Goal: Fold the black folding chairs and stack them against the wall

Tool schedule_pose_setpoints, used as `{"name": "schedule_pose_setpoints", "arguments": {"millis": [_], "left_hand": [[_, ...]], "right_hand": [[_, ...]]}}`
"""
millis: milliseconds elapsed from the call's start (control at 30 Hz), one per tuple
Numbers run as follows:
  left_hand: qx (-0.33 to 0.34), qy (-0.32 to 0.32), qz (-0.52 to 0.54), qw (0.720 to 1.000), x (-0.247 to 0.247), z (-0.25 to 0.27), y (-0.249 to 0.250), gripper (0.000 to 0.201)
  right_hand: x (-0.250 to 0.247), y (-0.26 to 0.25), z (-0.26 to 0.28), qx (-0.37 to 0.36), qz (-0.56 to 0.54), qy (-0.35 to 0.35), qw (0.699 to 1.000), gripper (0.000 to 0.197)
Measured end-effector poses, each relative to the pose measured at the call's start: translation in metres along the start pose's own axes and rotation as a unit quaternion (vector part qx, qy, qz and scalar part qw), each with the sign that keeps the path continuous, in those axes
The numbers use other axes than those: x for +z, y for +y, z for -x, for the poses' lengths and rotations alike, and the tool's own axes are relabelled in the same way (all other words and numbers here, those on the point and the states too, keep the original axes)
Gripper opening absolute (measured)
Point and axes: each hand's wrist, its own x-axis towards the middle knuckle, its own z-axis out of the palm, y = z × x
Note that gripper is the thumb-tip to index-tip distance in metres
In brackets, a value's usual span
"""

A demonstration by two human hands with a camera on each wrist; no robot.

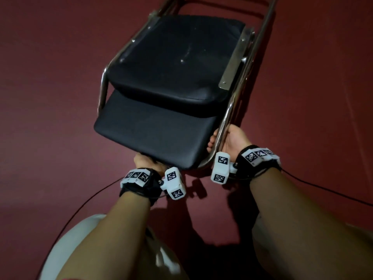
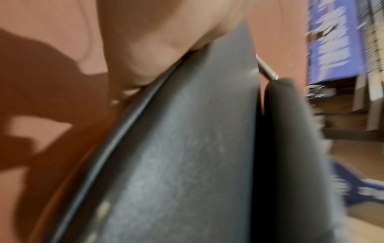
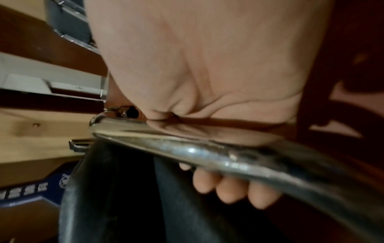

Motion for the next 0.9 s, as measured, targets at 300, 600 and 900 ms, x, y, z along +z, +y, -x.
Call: {"name": "schedule_pose_setpoints", "arguments": {"millis": [300, 600, 900], "left_hand": [[-0.007, -0.081, 0.081, 0.993, 0.008, -0.011, 0.014, 0.049], [-0.026, -0.123, 0.01, 0.992, 0.01, 0.0, 0.026, 0.067], [-0.022, -0.157, -0.029, 0.987, 0.02, 0.021, 0.021, 0.08]], "right_hand": [[0.016, -0.008, -0.002, -0.06, -0.093, 0.018, 0.994, 0.038], [0.026, -0.017, 0.02, -0.119, -0.117, 0.007, 0.986, 0.069], [0.026, -0.036, 0.038, -0.164, -0.074, 0.053, 0.982, 0.053]]}}
